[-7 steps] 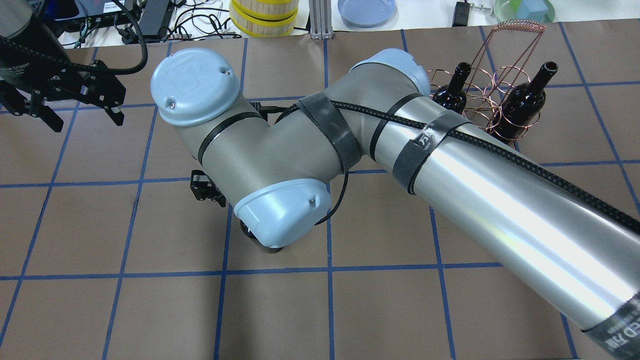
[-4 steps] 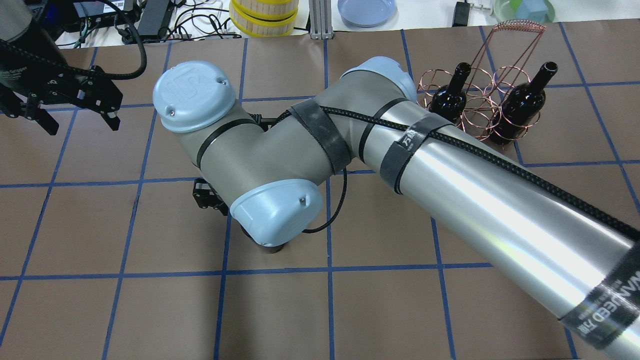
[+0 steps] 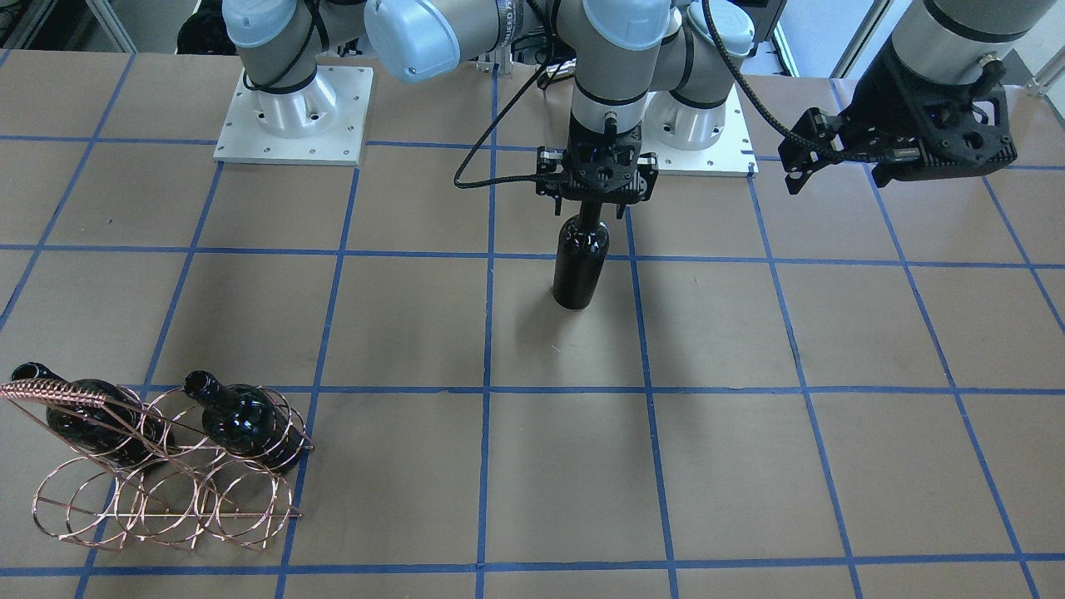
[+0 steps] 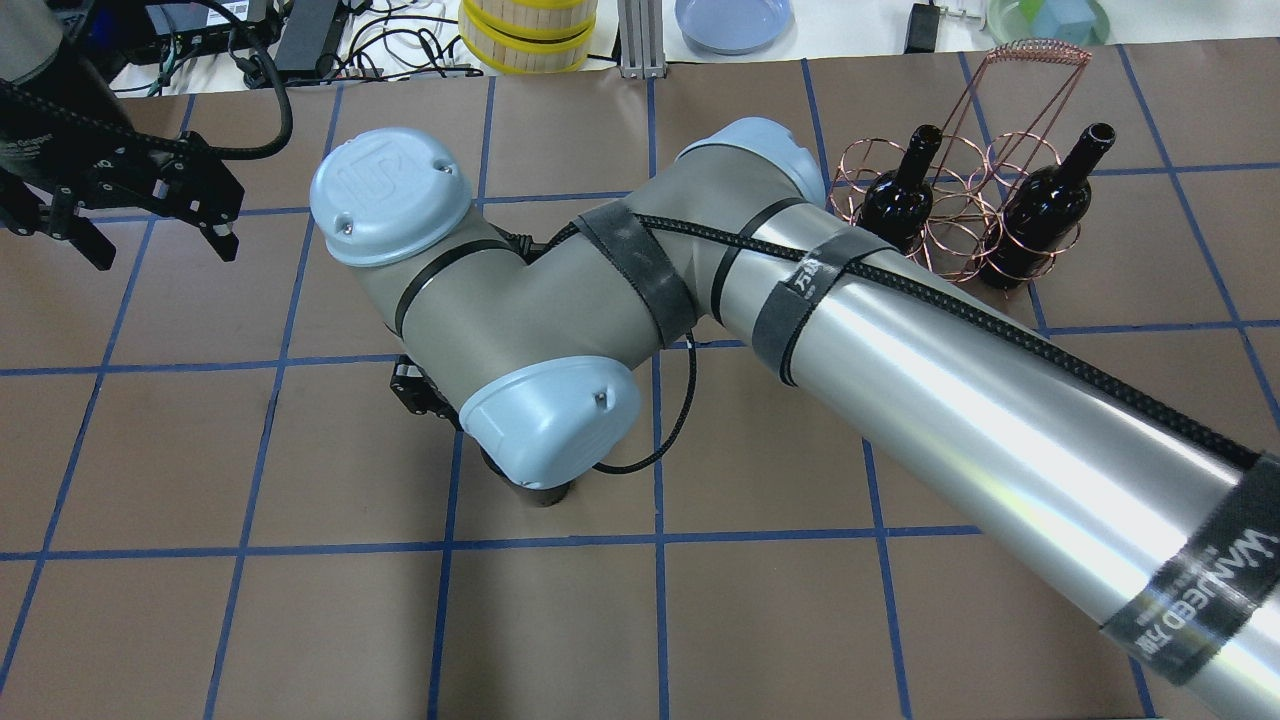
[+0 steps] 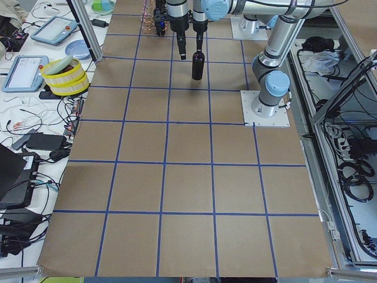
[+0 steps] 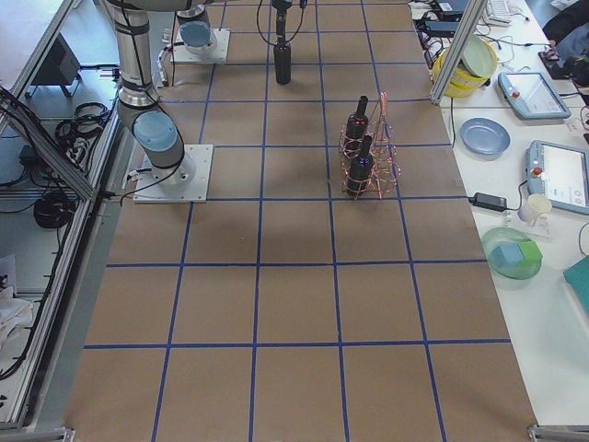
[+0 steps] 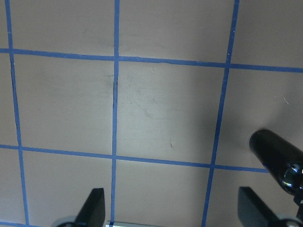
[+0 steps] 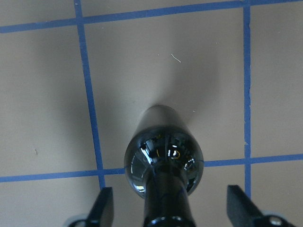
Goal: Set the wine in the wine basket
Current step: 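Lift the bottle with the right gripper and carry it to the copper basket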
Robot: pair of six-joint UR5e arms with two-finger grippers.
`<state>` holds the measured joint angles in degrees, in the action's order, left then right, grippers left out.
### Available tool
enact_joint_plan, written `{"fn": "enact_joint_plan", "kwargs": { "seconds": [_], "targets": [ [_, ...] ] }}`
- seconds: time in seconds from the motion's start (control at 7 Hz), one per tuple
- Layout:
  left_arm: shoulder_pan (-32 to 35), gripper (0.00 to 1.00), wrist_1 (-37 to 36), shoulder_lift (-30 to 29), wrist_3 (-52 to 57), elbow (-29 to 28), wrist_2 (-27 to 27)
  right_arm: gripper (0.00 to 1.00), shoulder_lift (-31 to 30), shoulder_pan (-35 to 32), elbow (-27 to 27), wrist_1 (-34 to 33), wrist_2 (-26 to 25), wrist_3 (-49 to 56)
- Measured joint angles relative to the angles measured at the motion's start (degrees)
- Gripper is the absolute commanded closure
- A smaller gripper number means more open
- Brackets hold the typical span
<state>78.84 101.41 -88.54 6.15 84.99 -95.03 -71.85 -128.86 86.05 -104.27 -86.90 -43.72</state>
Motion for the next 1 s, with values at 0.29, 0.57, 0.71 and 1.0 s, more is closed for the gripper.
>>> {"fn": "enact_joint_plan", "kwargs": {
  "seconds": [0.29,0.57,0.71,1.0],
  "targets": [
    [-0.03,0.0,-0.06,0.03,0.0,0.0,-0.06,0.74,-0.04,0.01,-0.01,-0.19,-0.11,0.09],
    [-0.03,0.0,-0.13,0.03,0.0,0.0,-0.07,0.74,-0.36,0.03,-0.12,-0.23,-0.17,0.17],
    [-0.01,0.0,-0.13,0.03,0.0,0.0,-0.07,0.74,-0.62,0.18,-0.71,-0.15,-0.33,0.03],
    [0.0,0.0,-0.14,0.03,0.0,0.0,-0.07,0.73,-3.04,2.21,-2.91,1.73,-1.31,0.18]
  ]
}}
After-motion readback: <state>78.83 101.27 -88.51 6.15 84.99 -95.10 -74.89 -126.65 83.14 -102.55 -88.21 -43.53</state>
